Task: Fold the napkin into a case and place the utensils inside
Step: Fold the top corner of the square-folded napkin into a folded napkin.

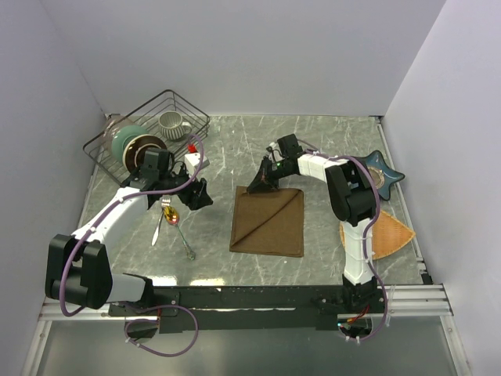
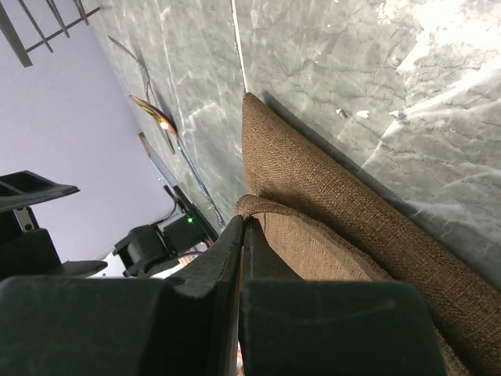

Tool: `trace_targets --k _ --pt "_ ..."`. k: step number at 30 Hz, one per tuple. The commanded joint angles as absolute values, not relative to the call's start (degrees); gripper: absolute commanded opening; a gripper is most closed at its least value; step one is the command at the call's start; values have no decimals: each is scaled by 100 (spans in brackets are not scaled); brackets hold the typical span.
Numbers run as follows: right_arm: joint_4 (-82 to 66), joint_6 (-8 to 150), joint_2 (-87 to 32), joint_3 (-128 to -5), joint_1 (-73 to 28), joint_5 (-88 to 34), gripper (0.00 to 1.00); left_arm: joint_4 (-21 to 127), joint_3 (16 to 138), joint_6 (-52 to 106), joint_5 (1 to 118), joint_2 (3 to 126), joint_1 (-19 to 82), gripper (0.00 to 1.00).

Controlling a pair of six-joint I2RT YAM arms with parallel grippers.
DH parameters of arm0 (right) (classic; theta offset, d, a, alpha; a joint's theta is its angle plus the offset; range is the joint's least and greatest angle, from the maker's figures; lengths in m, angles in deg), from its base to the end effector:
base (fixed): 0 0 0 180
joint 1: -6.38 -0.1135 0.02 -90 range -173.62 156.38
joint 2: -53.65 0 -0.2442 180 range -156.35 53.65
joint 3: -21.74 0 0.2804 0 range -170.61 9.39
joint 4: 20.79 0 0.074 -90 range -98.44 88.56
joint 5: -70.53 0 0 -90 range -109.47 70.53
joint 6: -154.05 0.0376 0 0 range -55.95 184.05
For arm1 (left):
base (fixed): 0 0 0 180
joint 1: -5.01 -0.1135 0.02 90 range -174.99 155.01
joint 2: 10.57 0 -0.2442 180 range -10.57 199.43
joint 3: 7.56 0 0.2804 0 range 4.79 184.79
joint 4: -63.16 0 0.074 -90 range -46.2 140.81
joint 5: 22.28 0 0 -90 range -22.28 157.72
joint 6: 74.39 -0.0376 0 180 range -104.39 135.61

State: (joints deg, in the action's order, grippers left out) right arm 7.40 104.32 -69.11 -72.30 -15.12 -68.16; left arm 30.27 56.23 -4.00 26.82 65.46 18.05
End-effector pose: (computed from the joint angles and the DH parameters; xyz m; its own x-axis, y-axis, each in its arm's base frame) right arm 0.4102 0.1919 0.1013 -0.9978 0.0656 -0.0098 0.0281 0.5524 0.8331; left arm 0.2939 -0.0933 0.2184 -0.4421 0.3628 -0.8203 0.8163 0.5418 -0.2003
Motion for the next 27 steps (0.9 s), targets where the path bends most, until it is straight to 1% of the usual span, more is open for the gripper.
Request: trace_targets --k 1,23,24,25,26,27 --pt "580 10509 -6904 -7455 -1507 -6781 0 3059 5630 -337 2527 6563 1767 72" --pt "422 10703 -7186 -7719 -1480 -6808 0 2971 5612 -161 2606 6510 1758 74" --pt "413 10694 -7186 -7710 -1480 -6825 4 2971 5612 -118 2606 6510 1758 74" --pt "413 10685 -7168 -7692 -1480 -6843 15 2980 5612 -100 2606 6519 1758 74" --pt "448 10685 -7159 -7684 -1472 -6886 19 2971 5629 -82 2598 6510 1758 75" --pt "527 10641 -7090 -7657 -1463 -6913 27 2962 5621 -47 2589 6519 1758 75"
